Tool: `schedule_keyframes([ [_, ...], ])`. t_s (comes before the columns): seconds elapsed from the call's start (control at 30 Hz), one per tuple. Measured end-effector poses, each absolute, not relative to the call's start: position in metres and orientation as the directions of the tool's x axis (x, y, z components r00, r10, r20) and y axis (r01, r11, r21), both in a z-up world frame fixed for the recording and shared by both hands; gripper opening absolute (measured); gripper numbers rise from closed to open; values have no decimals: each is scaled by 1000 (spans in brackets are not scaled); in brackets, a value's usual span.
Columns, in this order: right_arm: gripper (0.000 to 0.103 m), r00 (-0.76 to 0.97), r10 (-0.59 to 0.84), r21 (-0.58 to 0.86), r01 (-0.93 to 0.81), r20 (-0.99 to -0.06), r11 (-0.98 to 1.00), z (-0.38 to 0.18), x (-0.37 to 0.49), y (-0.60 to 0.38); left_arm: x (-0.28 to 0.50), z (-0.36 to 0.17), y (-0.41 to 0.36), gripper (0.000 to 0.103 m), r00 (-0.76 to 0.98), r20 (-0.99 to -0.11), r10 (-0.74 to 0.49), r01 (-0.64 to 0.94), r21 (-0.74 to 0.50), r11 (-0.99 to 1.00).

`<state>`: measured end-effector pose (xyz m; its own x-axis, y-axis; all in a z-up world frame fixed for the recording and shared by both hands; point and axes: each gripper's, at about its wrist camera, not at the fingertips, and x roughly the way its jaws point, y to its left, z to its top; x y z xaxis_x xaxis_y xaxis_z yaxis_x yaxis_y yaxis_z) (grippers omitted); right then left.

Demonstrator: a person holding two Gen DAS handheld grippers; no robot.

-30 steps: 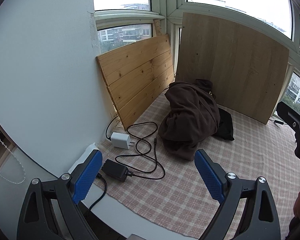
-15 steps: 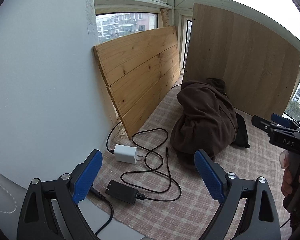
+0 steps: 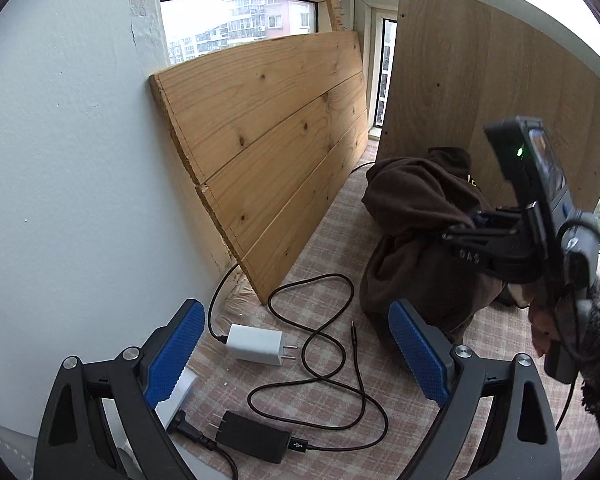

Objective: Fold clothes
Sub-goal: 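Grasp the brown fleece garment with the right gripper and lift it, then grasp the brown garment edge with the left gripper while the right gripper holds another edge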

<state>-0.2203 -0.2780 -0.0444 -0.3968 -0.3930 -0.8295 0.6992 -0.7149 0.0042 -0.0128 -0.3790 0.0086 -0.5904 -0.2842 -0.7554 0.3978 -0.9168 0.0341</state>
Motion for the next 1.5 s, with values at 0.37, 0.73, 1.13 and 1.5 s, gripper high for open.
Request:
schedule_keyframes([
  [0.37,14,-569,-609,151,651,-553,-744,146,-225,-217,-7,26,-375,93,-631,-715,-301,375,58,-925],
  [0.73,14,-676,-676,217,642,-292,-735,274,-154,-93,-5,55,-352,94,-694,-669,-267,296,73,-953],
  [1.13,73,-748,-45,-80,130,-662,-988,184,-115,57,-30,42,-281,97,-710,-698,-88,18,108,-994],
  [1.5,73,-354,-175,202,-41,-919,-979,-50,-49,129,-80,-33,-156,97,-582,-802,137,-345,91,-934],
])
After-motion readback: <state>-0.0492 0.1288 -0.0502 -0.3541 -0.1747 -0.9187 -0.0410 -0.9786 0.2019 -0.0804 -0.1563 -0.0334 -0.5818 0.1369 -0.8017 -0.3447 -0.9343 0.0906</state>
